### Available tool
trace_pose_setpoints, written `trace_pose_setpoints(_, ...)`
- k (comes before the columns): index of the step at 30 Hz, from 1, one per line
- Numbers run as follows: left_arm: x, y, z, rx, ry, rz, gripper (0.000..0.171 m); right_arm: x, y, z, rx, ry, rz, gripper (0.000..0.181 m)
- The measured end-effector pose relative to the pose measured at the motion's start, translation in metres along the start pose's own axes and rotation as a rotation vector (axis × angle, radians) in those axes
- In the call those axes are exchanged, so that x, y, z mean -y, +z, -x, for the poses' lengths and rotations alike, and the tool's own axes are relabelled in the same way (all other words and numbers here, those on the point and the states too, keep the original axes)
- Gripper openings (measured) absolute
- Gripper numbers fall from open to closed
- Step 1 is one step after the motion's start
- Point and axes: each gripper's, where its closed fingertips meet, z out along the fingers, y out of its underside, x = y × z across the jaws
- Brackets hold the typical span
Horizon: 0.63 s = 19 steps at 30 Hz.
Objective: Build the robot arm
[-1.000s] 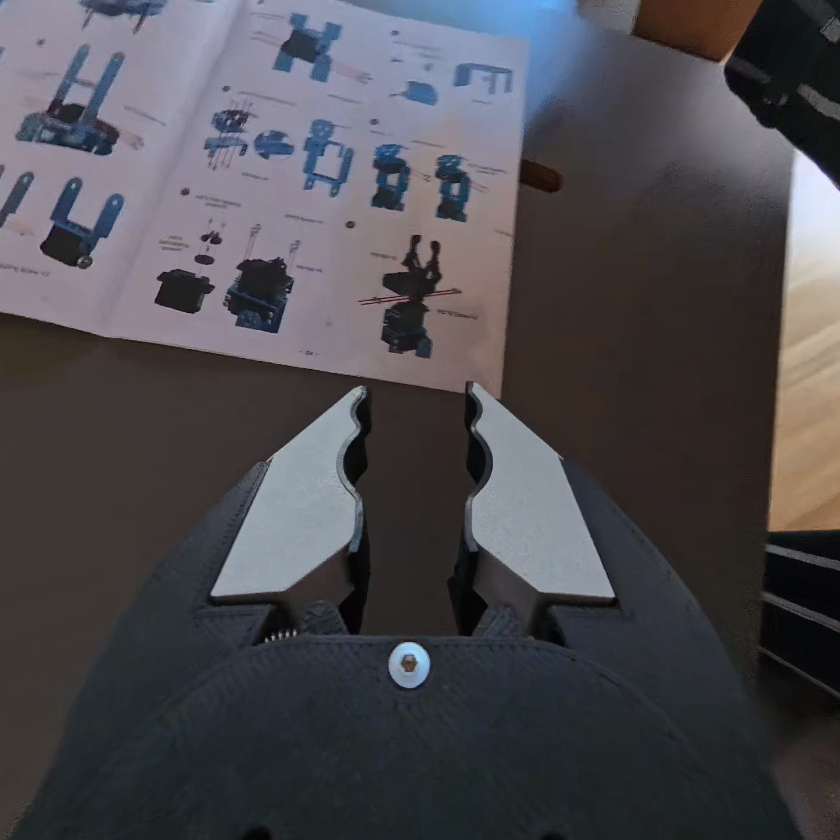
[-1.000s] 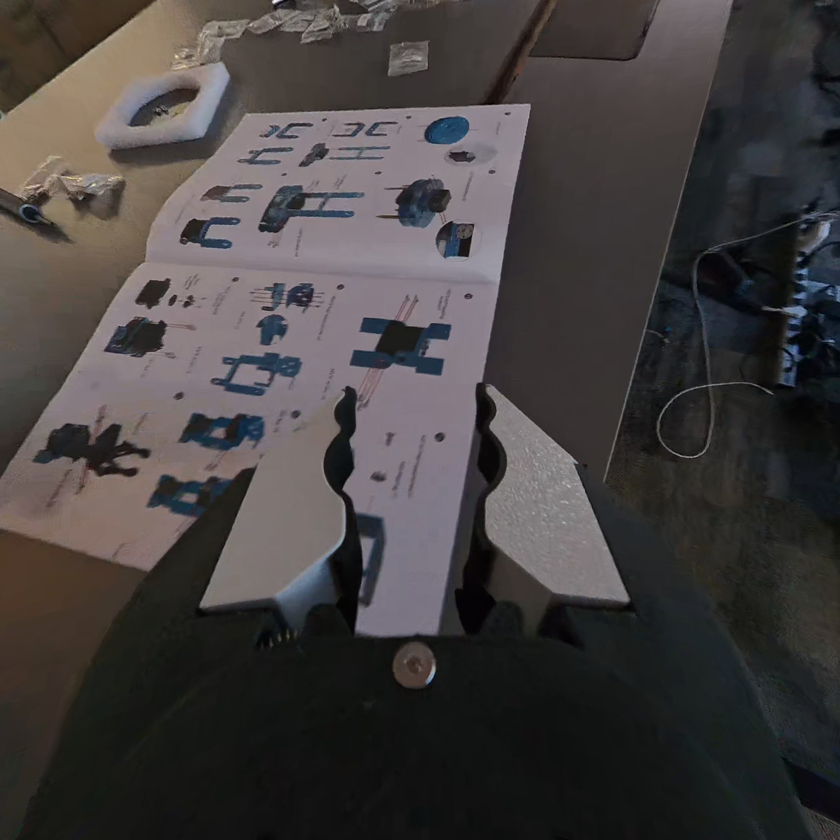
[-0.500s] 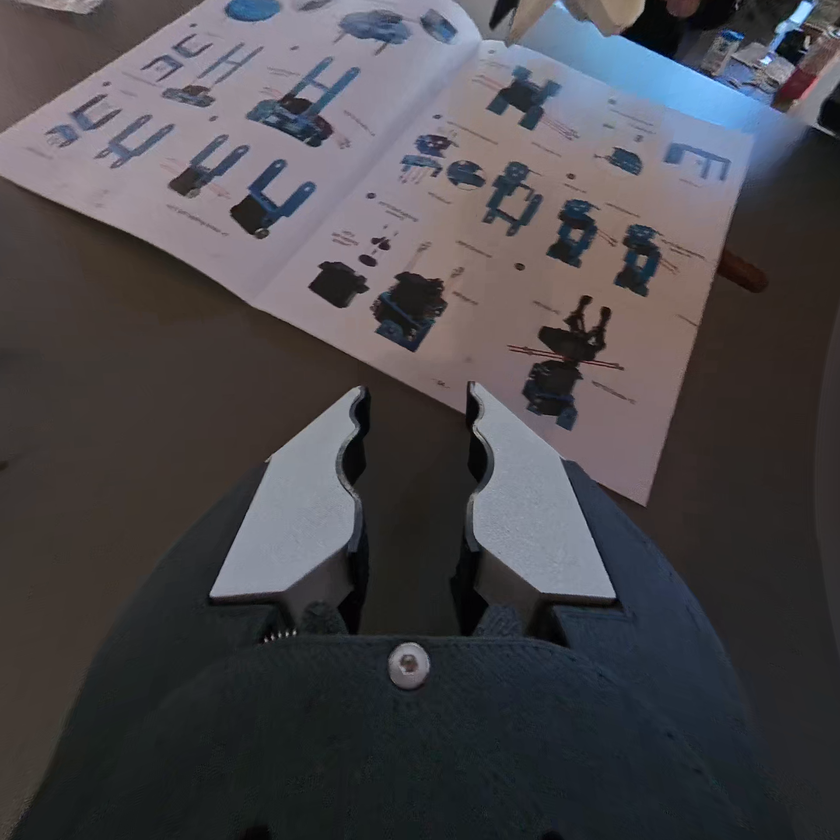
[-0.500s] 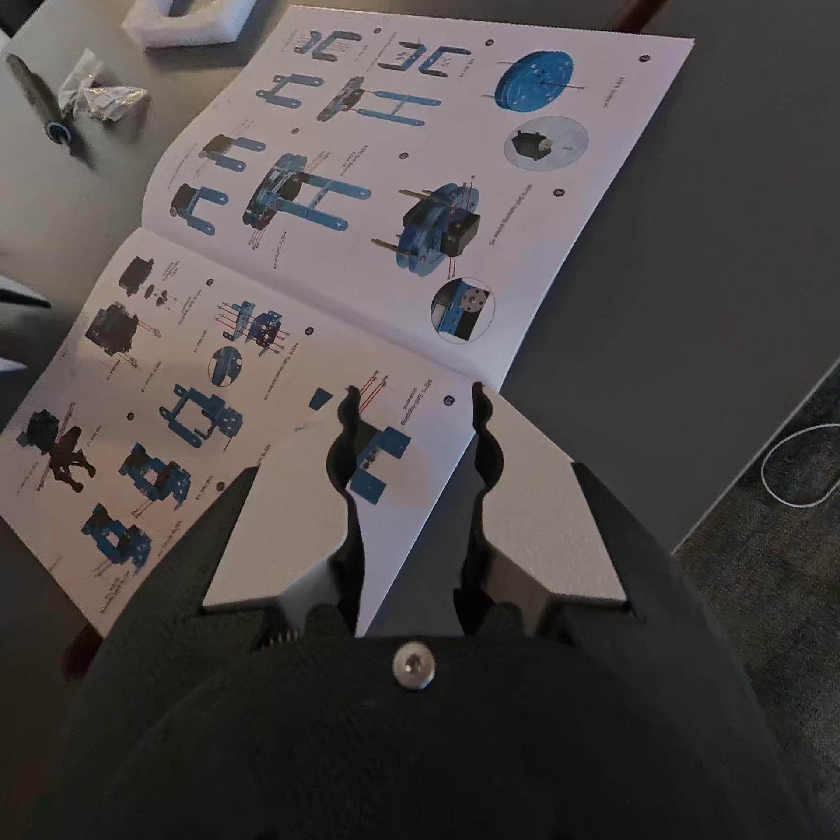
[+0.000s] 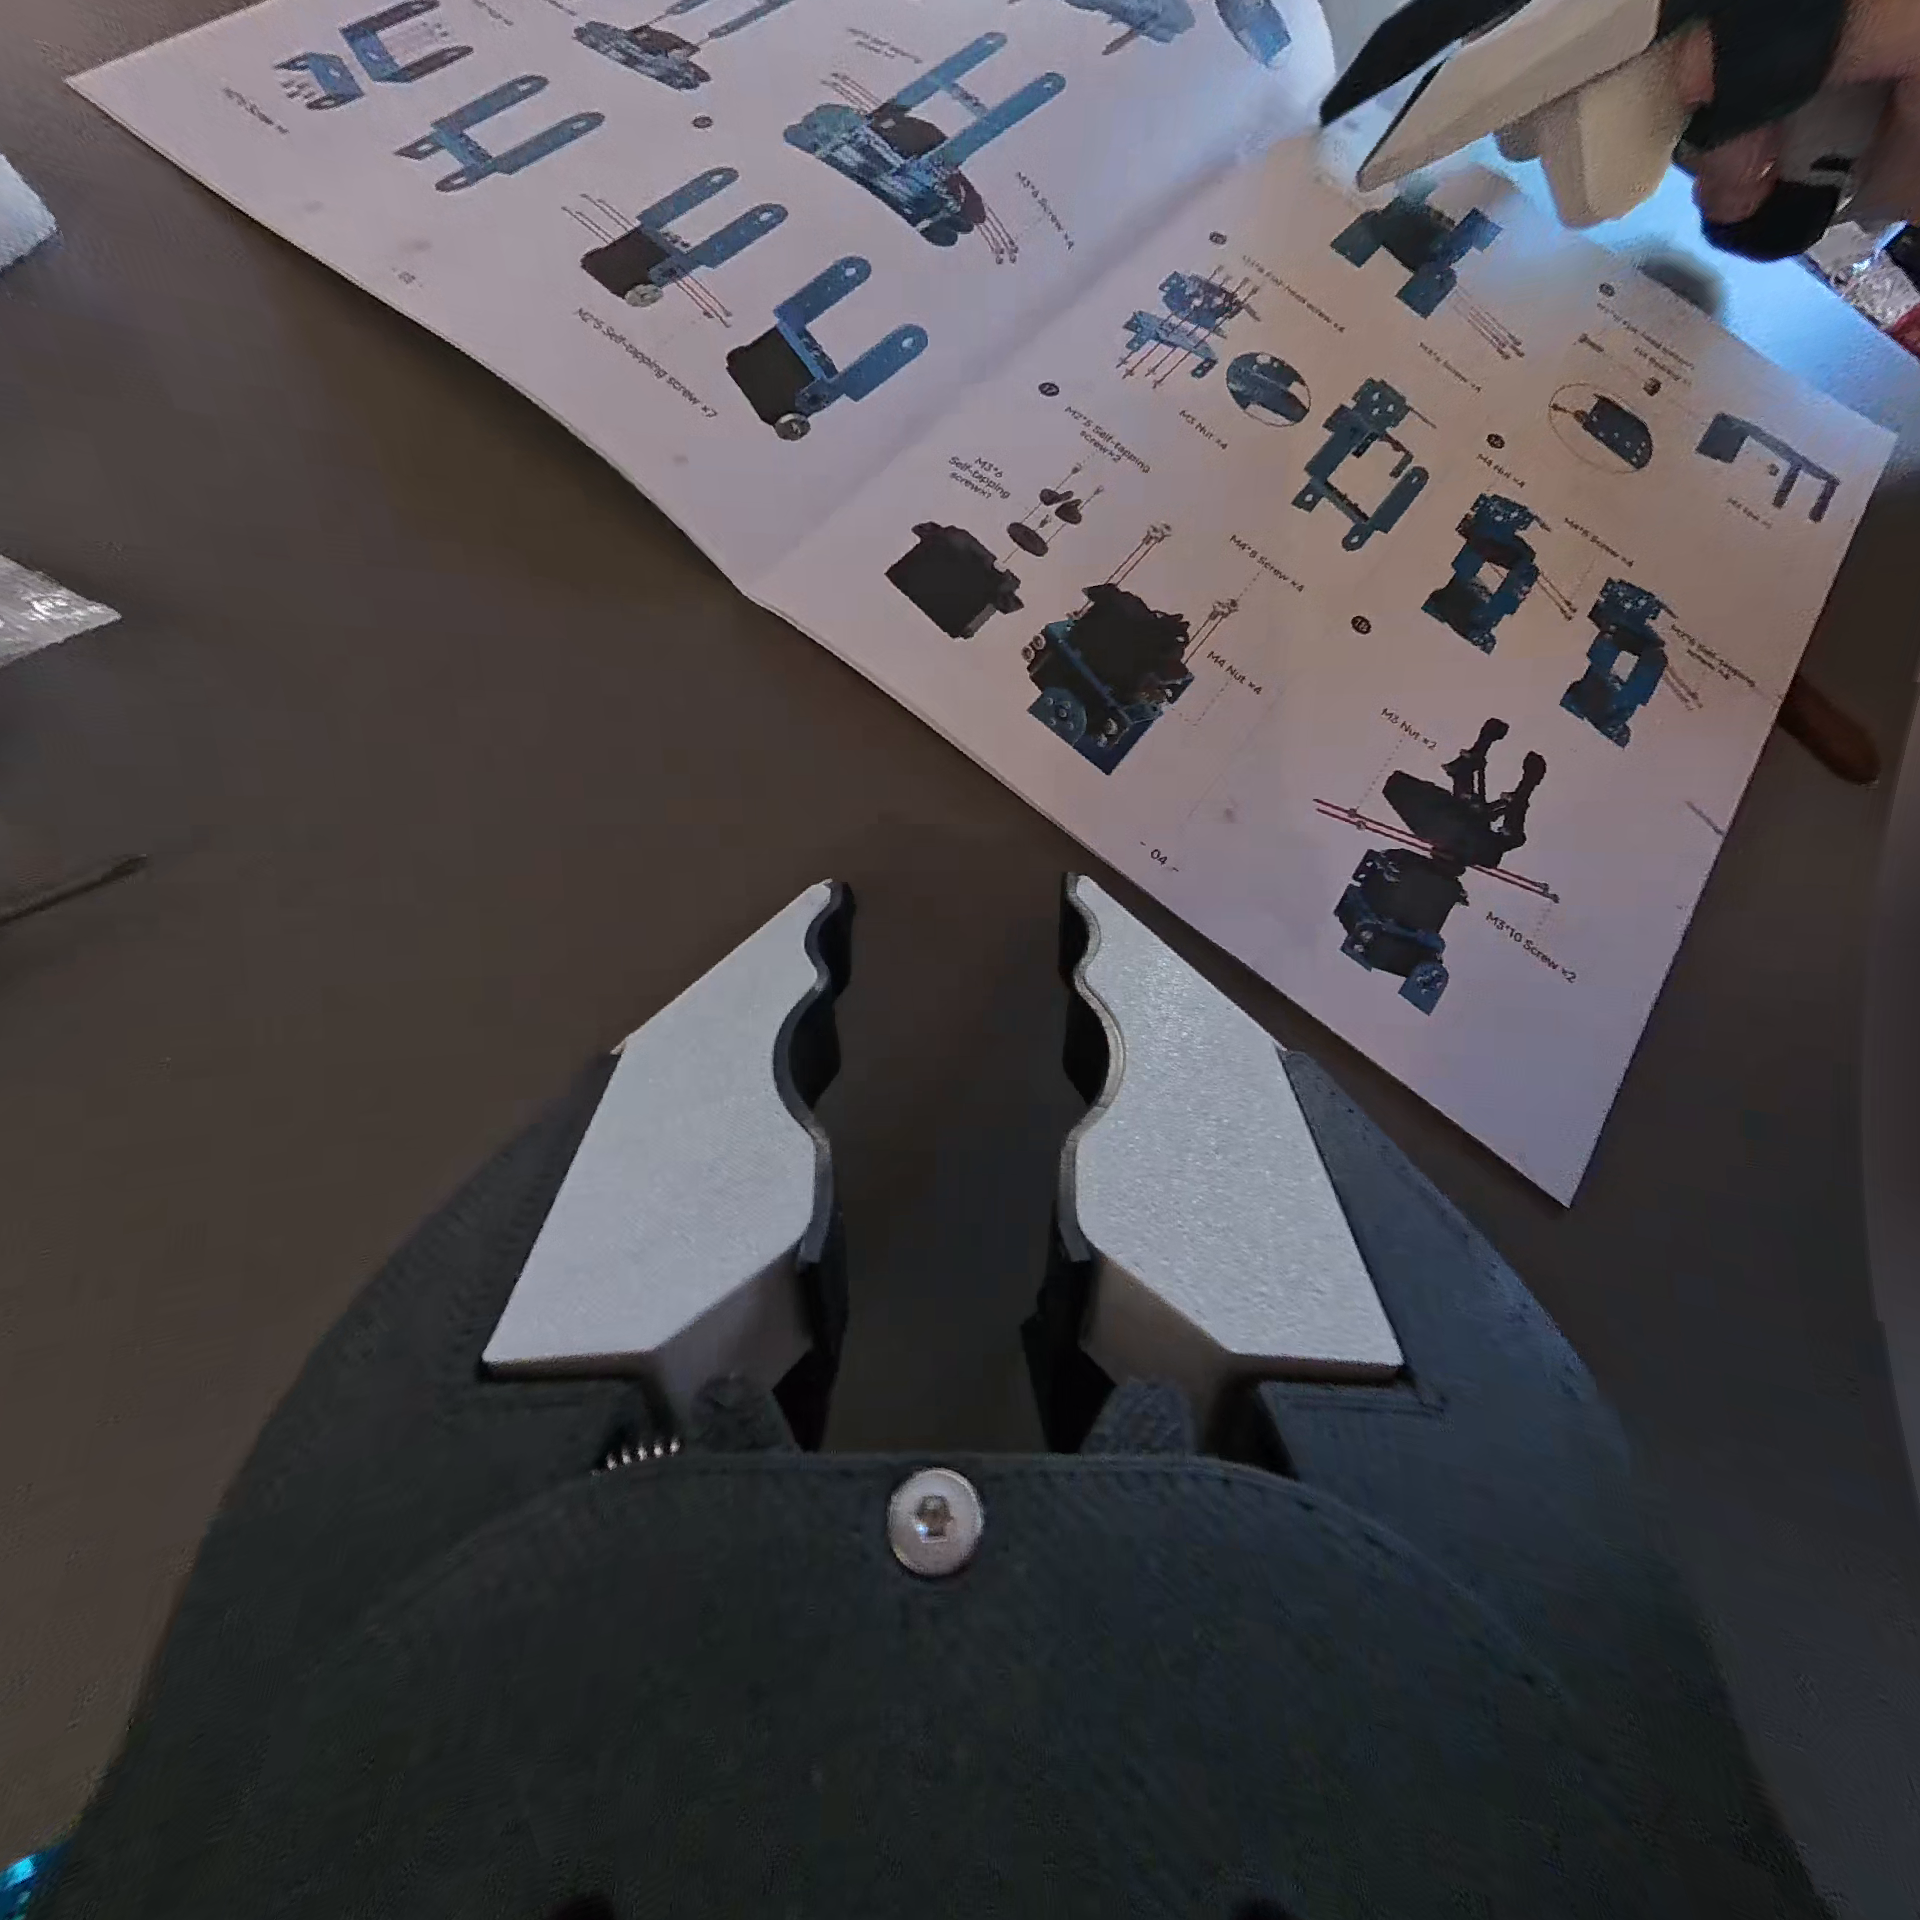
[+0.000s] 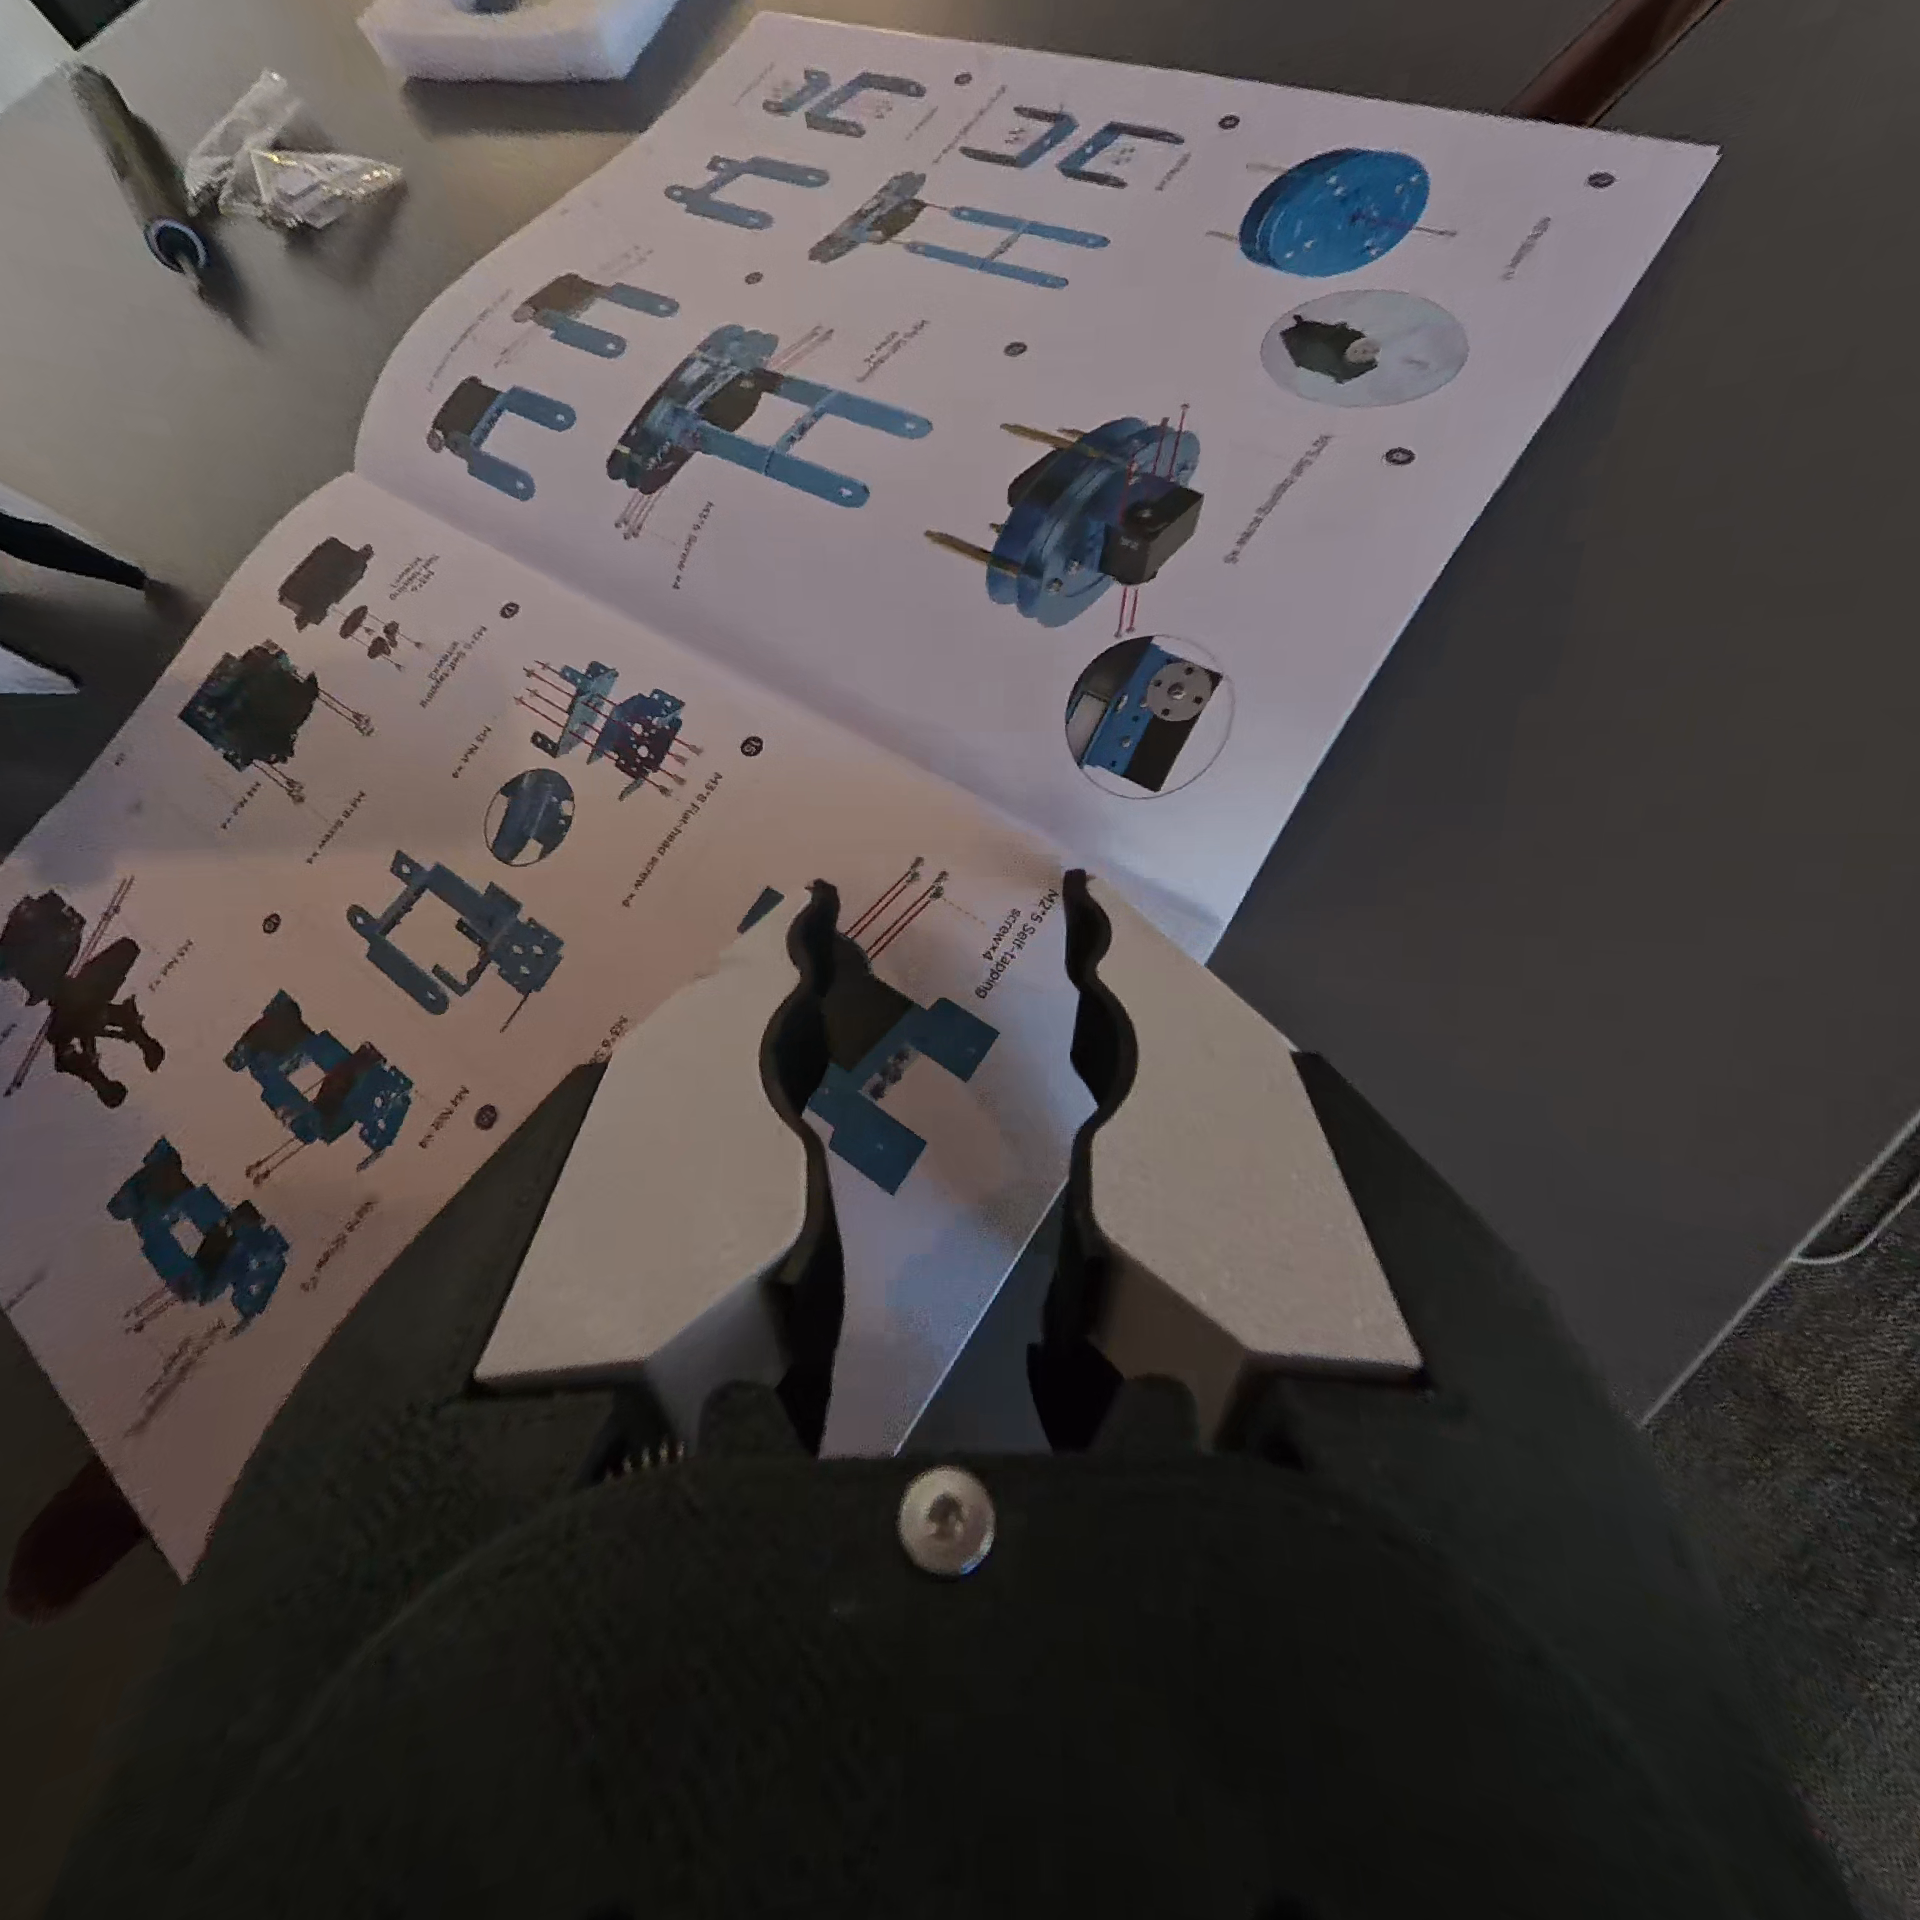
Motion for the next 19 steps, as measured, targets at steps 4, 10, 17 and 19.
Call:
trace_pose_setpoints(4, 0.000, -0.001, 0.002, -0.010, -0.028, -0.006, 0.037, 0.003, 0.000, -0.002, -0.007, -0.017, -0.041, 0.040)
trace_pose_setpoints(10, 0.000, -0.002, 0.005, -0.005, -0.040, -0.008, 0.032, 0.016, -0.010, -0.007, -0.089, -0.101, -0.147, 0.029)
trace_pose_setpoints(17, 0.000, -0.002, 0.004, -0.002, -0.032, -0.006, 0.033, 0.034, -0.029, -0.025, -0.211, -0.102, -0.304, 0.022)
trace_pose_setpoints(19, 0.000, -0.002, 0.003, -0.002, -0.026, -0.005, 0.034, 0.035, -0.030, -0.028, -0.219, -0.083, -0.316, 0.020)
